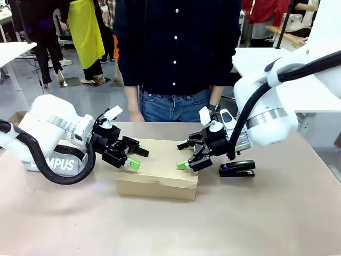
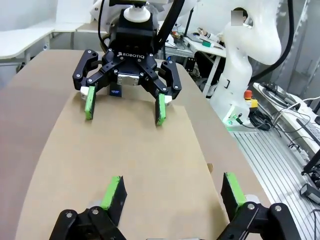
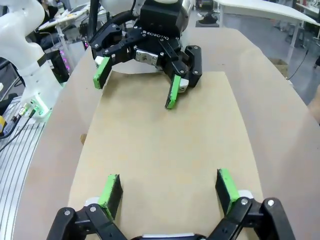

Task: Pack the item into the box.
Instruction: Close the Mailer Box.

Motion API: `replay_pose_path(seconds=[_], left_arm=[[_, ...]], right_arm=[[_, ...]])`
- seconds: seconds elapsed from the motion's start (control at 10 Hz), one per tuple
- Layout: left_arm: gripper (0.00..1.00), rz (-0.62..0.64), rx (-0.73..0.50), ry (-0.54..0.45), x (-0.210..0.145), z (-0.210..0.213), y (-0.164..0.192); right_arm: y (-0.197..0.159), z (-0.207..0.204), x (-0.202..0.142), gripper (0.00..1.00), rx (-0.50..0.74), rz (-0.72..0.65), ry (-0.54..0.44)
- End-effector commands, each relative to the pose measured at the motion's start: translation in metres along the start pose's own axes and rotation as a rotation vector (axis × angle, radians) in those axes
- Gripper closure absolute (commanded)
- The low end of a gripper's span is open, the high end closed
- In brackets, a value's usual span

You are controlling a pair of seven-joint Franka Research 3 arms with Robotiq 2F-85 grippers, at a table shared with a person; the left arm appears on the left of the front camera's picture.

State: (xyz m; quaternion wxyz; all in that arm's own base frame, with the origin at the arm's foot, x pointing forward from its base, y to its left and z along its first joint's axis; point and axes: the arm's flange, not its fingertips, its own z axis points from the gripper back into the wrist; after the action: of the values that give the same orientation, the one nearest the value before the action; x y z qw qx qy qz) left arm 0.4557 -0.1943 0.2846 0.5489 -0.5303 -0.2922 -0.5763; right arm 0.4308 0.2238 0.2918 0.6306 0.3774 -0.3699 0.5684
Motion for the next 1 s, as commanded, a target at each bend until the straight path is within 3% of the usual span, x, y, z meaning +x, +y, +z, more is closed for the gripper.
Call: replay_pose_path(seconds=[0.0,0.1,0.2,0.5,0.7,0.9], left_arm=[[0.0,-0.036,-0.029,-0.042,0.001,0.013,-0.014],[0.0,-0.03,-0.013,-0.07,0.005,0.023,-0.025],[0.0,-0.034,-0.032,-0.108,0.007,0.036,-0.042],[0.0,0.2,-0.042,-0.222,-0.003,0.082,-0.099],[0.0,0.329,0.102,-0.309,-0.015,0.119,-0.132],[0.0,0.352,0.272,-0.43,-0.034,0.164,-0.168]], right_arm=[[0.003,0.019,0.001,0.0,-0.006,-0.031,-0.074],[0.003,0.037,0.005,0.0,0.033,-0.174,-0.127],[0.007,0.057,0.007,0.0,0.057,-0.204,-0.155],[0.029,0.129,-0.01,0.0,0.116,-0.411,-0.225],[0.05,0.18,-0.036,0.0,0.096,-0.54,-0.268],[0.073,0.223,-0.071,0.0,0.003,-0.611,-0.344]])
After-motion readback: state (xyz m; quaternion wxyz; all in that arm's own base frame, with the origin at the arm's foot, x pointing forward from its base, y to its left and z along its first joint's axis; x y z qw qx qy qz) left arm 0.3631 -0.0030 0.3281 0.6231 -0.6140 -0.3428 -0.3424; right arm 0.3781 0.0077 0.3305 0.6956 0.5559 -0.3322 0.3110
